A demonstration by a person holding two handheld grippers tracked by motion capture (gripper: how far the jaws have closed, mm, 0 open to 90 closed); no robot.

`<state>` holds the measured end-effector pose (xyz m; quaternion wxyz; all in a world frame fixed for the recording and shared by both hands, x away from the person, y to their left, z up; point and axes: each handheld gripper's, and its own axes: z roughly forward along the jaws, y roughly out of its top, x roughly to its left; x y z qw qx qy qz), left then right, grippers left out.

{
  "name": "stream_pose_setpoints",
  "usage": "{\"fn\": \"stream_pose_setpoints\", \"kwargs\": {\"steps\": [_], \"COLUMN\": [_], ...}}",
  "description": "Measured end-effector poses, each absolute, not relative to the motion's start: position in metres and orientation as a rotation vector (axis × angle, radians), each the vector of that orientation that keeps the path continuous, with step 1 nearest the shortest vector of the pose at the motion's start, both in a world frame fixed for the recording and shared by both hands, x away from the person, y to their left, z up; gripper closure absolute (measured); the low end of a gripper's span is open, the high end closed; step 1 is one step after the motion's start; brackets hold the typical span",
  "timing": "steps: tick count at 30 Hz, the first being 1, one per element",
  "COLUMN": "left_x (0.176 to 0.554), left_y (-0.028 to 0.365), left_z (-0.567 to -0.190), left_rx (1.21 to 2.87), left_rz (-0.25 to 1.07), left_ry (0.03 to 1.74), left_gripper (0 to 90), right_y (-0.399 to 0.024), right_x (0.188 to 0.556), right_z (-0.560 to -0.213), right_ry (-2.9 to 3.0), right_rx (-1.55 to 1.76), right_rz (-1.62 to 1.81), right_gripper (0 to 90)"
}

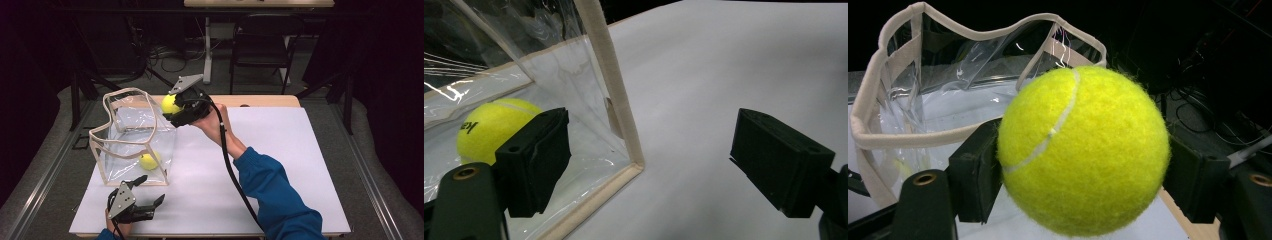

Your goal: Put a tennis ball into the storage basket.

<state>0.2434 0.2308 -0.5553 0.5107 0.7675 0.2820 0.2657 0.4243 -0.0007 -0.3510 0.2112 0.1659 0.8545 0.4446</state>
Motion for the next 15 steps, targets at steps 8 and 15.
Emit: {"fn": "stream_pose_setpoints", "kwargs": {"steps": [8, 15], "left_x": [0.2432, 0.2428], "left_y": [0.2309, 0.2309], "left_z": [-0.5553, -0.5551], "left_rx": [1.845, 1.846], "left_rz": [0.64, 0.638], "left_ry": [0.681, 0.68], "left_gripper": [15.8, 15.8], "right_y": [0.0041, 0.0071], "right_x": [0.4227, 0.4217], "right_z": [-0.3507, -0.351], "right_ry": [2.374, 2.369], "right_rx": [0.447, 0.439], "right_rz": [1.242, 1.259], "right_gripper": [25.4, 25.4]}}
